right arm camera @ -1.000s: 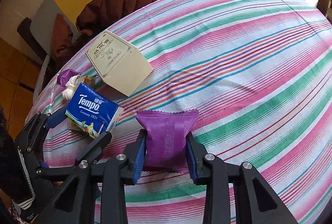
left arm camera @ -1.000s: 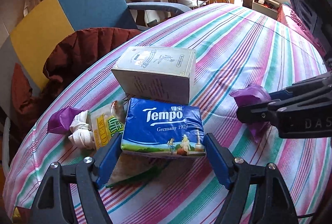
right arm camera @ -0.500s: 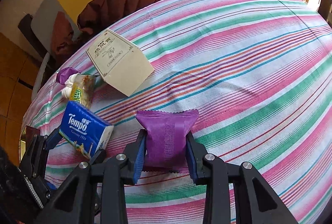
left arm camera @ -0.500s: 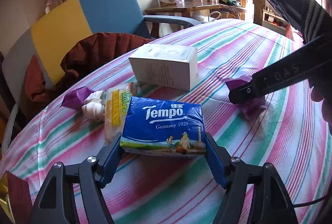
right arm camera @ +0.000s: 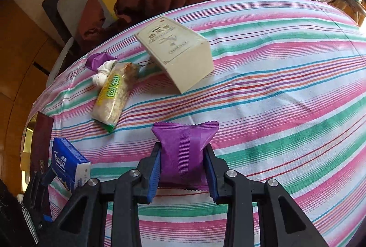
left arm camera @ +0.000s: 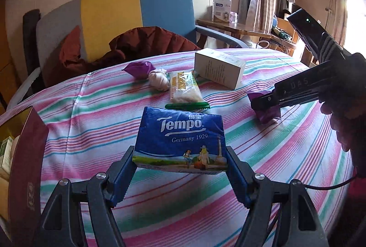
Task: Organize objects
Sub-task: 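Carry the Tempo pack with the left tool while the right tool carries the purple packet to the tray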
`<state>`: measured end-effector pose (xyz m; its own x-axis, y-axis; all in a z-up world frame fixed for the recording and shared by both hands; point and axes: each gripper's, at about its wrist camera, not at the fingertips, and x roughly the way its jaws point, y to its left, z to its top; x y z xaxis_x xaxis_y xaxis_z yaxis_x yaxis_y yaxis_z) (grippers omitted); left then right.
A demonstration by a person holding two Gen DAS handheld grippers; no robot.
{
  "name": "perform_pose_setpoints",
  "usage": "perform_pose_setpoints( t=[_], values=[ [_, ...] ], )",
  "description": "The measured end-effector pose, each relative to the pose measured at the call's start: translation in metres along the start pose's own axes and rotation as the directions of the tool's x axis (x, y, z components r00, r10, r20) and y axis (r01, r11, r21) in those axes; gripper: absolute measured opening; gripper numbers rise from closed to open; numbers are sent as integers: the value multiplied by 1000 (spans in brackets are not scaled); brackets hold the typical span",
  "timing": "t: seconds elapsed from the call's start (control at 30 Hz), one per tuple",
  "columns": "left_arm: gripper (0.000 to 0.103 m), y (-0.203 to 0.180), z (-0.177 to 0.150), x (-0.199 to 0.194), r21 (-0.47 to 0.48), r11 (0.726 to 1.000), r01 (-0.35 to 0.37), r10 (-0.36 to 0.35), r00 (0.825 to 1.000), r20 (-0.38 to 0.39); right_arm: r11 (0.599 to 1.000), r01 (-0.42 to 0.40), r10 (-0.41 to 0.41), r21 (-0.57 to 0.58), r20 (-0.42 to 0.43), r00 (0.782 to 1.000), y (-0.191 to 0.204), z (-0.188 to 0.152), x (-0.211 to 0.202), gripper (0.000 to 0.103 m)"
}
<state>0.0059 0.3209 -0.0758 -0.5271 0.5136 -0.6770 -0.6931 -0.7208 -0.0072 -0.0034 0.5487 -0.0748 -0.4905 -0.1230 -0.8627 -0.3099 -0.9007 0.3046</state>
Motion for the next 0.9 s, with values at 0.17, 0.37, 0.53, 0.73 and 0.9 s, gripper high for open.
perform_pose_setpoints(
  t=[0.17, 0.37, 0.53, 0.73, 0.9],
  values=[
    [75, 11, -13, -26, -31, 999, -18, 19, 1000, 18, 998, -37, 38, -58, 7, 999, 14, -1, 5, 35],
    [75, 26, -34, -54, -72, 997, 7, -7, 1000, 0, 997, -44, 43, -66, -10, 999, 18, -8, 11, 35],
    [75, 45, -48, -84, -115, 993, 5, -3, 1000, 17, 996, -34, 33, -80, -14, 999, 19, -12, 10, 35],
    [75, 80, -49, -120, -228, 974, -7, 23, 998, 66, 992, -18, 17, -122, -8, 1000, 27, -14, 11, 35],
    [75, 114, -50, -146, -300, 952, -53, 85, 992, 93, 986, -21, 21, -166, -2, 1000, 36, -17, 12, 35]
  ],
)
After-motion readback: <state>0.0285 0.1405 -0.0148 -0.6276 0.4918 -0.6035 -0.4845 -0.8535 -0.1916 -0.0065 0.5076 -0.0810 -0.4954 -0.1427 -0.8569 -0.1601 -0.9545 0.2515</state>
